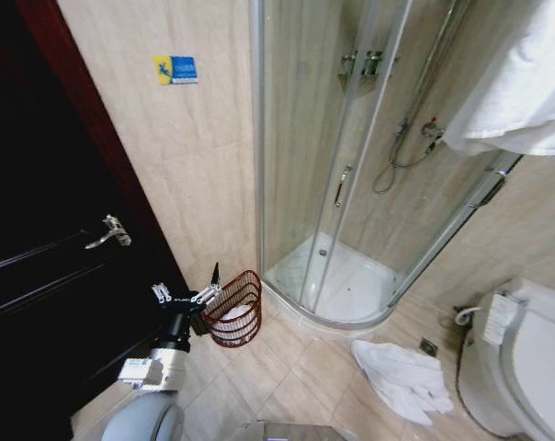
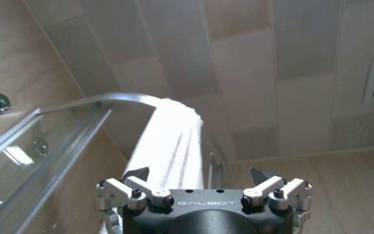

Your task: Discard the used towel into the hamper.

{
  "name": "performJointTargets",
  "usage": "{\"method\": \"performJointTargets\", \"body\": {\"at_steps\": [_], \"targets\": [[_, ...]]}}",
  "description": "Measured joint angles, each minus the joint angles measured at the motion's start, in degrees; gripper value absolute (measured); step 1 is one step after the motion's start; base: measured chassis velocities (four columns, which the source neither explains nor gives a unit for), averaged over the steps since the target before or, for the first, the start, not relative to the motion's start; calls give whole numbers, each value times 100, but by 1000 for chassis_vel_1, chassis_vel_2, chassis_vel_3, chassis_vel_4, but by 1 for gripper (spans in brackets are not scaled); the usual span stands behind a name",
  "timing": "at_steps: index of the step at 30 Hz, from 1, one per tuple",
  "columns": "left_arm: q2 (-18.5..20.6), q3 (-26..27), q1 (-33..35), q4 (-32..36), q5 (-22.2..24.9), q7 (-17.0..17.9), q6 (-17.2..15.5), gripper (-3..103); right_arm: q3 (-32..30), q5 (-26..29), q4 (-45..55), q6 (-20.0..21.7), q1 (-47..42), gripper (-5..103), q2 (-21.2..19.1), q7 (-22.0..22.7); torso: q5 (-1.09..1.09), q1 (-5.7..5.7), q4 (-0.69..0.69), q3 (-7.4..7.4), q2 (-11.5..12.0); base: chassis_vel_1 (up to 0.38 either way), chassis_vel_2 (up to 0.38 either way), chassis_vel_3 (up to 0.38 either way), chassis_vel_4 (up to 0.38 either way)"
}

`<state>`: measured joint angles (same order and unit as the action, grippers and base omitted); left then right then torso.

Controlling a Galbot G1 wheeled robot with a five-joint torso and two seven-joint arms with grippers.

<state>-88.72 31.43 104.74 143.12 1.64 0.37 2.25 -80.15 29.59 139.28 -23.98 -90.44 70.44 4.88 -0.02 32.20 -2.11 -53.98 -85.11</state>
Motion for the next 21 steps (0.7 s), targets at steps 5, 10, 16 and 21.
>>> {"method": "performJointTargets", "body": {"at_steps": [5,10,16,21], "targets": [[-1,0,0,0,0,0,0,100,-25,15,-20,-3,3,100,-12,-1,3,0,-1,0,-1,-198,-175,181,188],[-1,-1,0,0,0,-1,0,100,-56,98,-64,-88,10,100,-34,-129,-1,0,0,0,-1,-130,-138,127,108],[1,-1,0,0,0,-1,0,100,-87,173,-116,-194,37,100,-81,-206,3,0,-1,0,-1,-21,-37,31,23],[2,1,0,0,0,-1,0,100,-151,277,-147,-198,86,100,-158,-205,5,-1,-1,0,-1,57,40,-8,13]]}}
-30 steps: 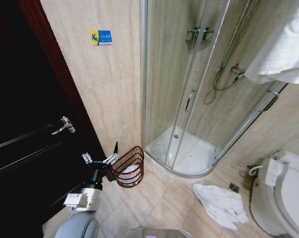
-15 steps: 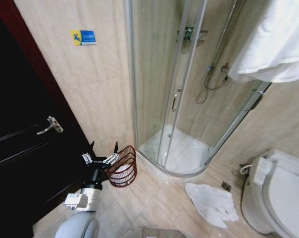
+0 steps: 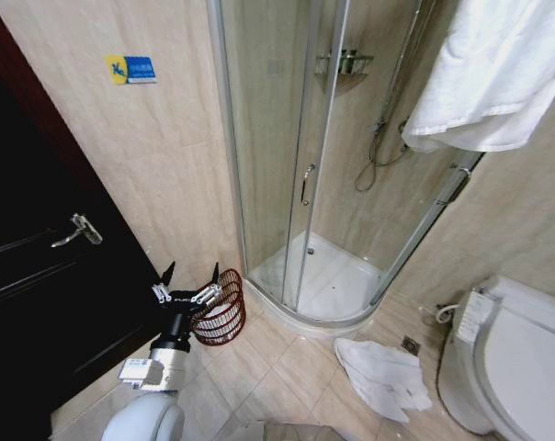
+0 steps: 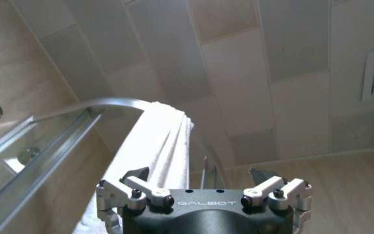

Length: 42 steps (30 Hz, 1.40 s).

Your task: Discard the used towel into the hamper.

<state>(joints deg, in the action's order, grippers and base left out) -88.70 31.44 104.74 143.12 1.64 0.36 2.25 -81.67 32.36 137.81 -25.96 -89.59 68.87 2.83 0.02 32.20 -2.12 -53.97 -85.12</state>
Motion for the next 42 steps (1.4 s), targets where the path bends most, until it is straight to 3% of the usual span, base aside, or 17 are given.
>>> {"method": "performJointTargets", "body": {"at_steps": [13,34,42], "targets": [[-2,0,0,0,0,0,0,100,-105,91,47,257,-55,100,67,67,-3,0,-1,0,2,60,57,62,52],[-2,-2,0,0,0,0,0,100,-7,69,130,244,-112,100,169,-22,-7,1,1,0,2,-92,-48,95,49],[-1,0,0,0,0,0,0,100,94,92,66,25,-57,100,143,-114,0,0,0,0,1,-36,-12,36,8]]}}
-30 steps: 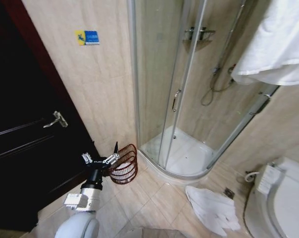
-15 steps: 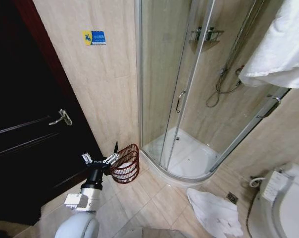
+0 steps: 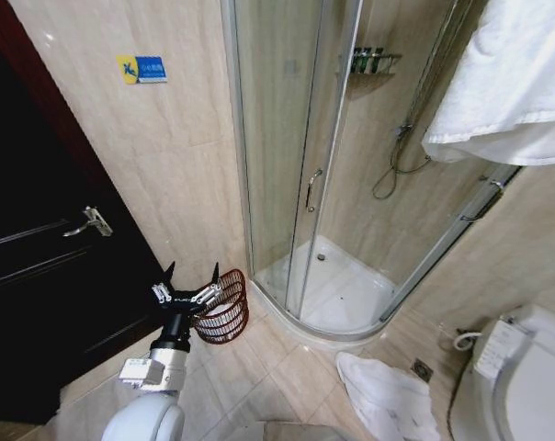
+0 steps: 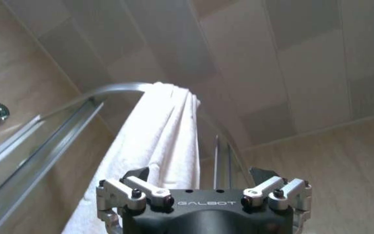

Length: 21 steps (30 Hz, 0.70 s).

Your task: Discard the used towel into the hamper.

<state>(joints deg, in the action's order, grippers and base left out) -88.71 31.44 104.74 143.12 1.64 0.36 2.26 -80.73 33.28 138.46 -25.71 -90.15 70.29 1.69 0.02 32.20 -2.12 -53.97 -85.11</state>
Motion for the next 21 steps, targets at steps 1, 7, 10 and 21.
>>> {"method": "performJointTargets", "body": {"at_steps": [1,7,10,21], "targets": [[0,0,0,0,0,0,0,100,2,-1,-17,-21,12,100,-8,-1,-1,0,0,0,0,0,0,0,0],[0,0,0,0,0,0,0,100,-72,20,-142,-18,117,100,-209,19,-3,1,1,-2,-7,0,0,0,0],[-1,0,0,0,0,0,0,100,-132,89,-248,13,236,100,-427,41,-3,19,1,-21,-45,0,0,0,0],[0,0,0,0,0,0,0,100,-201,290,-831,168,824,100,-1390,34,-3,189,0,-211,-402,12,15,25,18]]}}
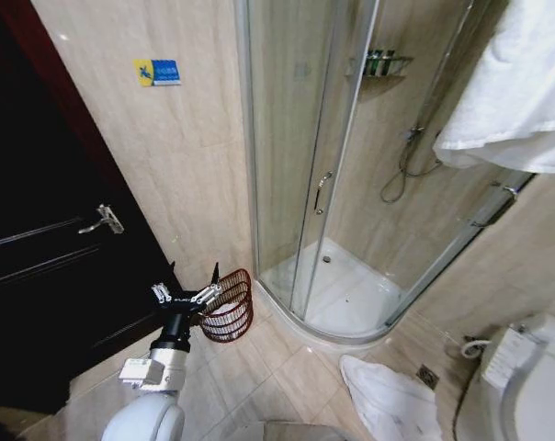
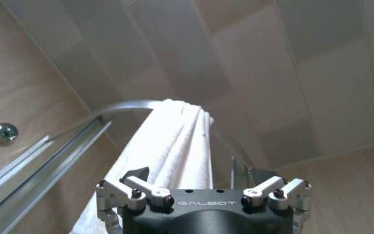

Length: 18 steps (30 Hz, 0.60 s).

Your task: Discard the used towel into the hamper.

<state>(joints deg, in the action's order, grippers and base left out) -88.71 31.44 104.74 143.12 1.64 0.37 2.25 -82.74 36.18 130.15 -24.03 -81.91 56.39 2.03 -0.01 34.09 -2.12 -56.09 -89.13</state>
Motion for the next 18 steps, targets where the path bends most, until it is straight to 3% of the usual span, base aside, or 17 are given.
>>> {"method": "performJointTargets", "body": {"at_steps": [6,13,18], "targets": [[0,0,0,0,0,0,0,100,131,45,-190,207,342,100,-425,41,2,61,0,-57,-119,0,0,0,0],[0,0,0,0,0,0,1,100,271,39,-15,376,273,100,-174,37,0,60,1,-56,-114,0,0,0,0],[0,0,0,0,0,0,0,100,273,46,-63,477,319,100,-257,41,1,4,2,11,13,0,0,0,0]]}}
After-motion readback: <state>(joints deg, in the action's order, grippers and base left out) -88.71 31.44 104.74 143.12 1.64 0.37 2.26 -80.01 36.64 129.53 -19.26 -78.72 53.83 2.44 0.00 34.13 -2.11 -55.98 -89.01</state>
